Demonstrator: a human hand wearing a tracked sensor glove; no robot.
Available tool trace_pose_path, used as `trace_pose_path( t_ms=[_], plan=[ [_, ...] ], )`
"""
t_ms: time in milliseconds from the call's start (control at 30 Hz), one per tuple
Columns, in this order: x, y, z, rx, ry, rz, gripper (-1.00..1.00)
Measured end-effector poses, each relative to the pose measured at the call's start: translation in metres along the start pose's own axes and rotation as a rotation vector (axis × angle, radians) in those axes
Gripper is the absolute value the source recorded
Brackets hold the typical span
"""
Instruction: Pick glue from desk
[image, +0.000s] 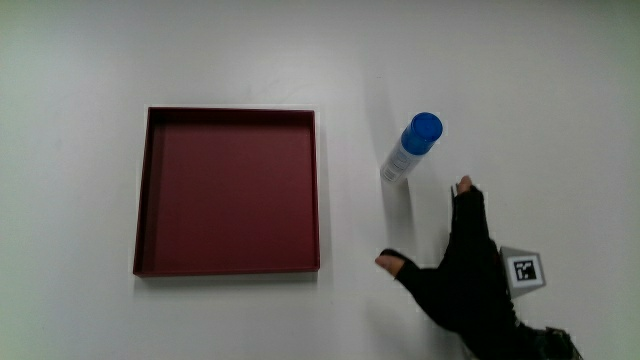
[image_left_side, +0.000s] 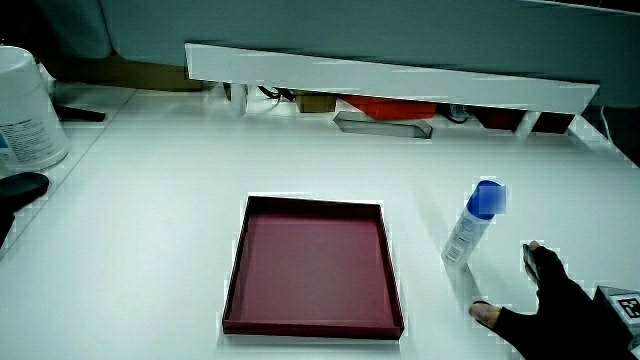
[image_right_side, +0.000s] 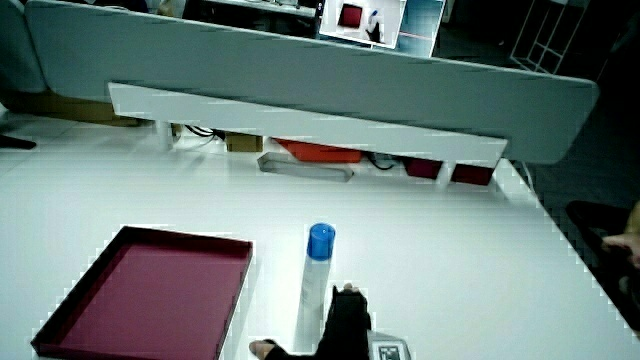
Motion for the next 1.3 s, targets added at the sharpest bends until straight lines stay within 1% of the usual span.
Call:
trace_pose_path(
  t_ms=[33,67,100,167,200,233,267,300,333,367,467,533,567,600,633,700,733,767,800,867,933,1000,1100,1133,1167,1233,1300],
  plan=[
    [-0.003,0.004,0.0,-0.004,0.031,-0.004,0.0],
    [-0.003,0.01,0.001,-0.01,0.036,-0.038,0.0],
    [-0.004,0.015,0.001,-0.011,0.047,-0.029,0.0],
    [-0.008,0.024,0.001,-0.017,0.094,-0.032,0.0],
    [-0.012,0.027,0.0,-0.022,0.129,-0.019,0.0],
    [-0.009,0.033,0.0,-0.029,0.122,-0.035,0.0],
    [-0.016,0.036,-0.002,-0.035,0.176,0.019,0.0],
    [-0.016,0.04,-0.003,-0.037,0.18,0.024,0.0],
    [-0.015,0.044,-0.003,-0.039,0.171,-0.001,0.0],
    [-0.015,0.048,-0.004,-0.041,0.184,0.013,0.0],
    [-0.014,0.059,-0.006,-0.049,0.212,0.004,0.0],
    [-0.012,0.065,-0.007,-0.054,0.213,-0.015,0.0],
    [-0.012,0.067,-0.008,-0.052,0.226,-0.01,0.0],
    [-0.014,0.069,-0.008,-0.056,0.218,-0.023,0.0],
    [-0.01,0.072,-0.009,-0.052,0.228,-0.01,0.0],
    [-0.014,0.072,-0.008,-0.038,0.243,0.001,0.0],
    [-0.011,0.073,-0.008,-0.037,0.244,0.002,0.0],
    [-0.013,0.074,-0.007,-0.038,0.254,0.006,0.0],
    [-0.011,0.074,-0.007,-0.027,0.257,0.019,0.0],
    [-0.013,0.072,-0.006,-0.003,0.298,0.04,0.09],
    [-0.008,0.072,-0.004,0.033,0.299,0.063,0.18],
    [-0.008,0.072,-0.003,0.056,0.307,0.073,0.27],
    [-0.006,0.073,-0.002,0.071,0.32,0.097,0.41],
    [-0.006,0.072,-0.001,0.08,0.311,0.094,0.45],
    [-0.006,0.073,-0.001,0.084,0.322,0.096,0.5],
    [-0.003,0.073,0.0,0.102,0.314,0.094,0.59],
    [-0.006,0.072,0.001,0.112,0.332,0.096,0.68]
  ],
)
